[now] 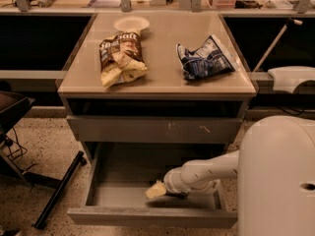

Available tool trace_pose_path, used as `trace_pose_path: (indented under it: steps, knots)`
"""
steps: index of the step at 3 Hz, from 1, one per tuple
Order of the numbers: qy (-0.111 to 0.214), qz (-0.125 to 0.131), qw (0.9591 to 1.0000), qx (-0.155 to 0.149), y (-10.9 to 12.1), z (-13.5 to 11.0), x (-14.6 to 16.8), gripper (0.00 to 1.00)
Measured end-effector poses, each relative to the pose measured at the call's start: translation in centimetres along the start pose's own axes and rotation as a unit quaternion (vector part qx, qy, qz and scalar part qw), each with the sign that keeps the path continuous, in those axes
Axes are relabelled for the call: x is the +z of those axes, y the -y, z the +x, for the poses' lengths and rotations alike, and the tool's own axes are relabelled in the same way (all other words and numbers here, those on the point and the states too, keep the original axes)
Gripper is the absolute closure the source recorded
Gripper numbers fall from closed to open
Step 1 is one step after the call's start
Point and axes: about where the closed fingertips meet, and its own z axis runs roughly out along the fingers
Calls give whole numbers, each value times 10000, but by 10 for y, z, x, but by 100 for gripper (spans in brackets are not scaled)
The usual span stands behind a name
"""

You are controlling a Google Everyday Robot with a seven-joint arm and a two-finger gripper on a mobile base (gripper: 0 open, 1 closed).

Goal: Pick redbull can from middle drawer and place on counter

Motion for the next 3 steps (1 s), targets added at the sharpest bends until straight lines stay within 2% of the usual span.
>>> trace_pose_path:
  steps: [1,2,3]
  knots:
    - [16,-266,9986,462,-2,24,17,0]
    - [16,-265,9986,461,-3,22,13,0]
    - [16,-266,9986,461,-3,22,13,19]
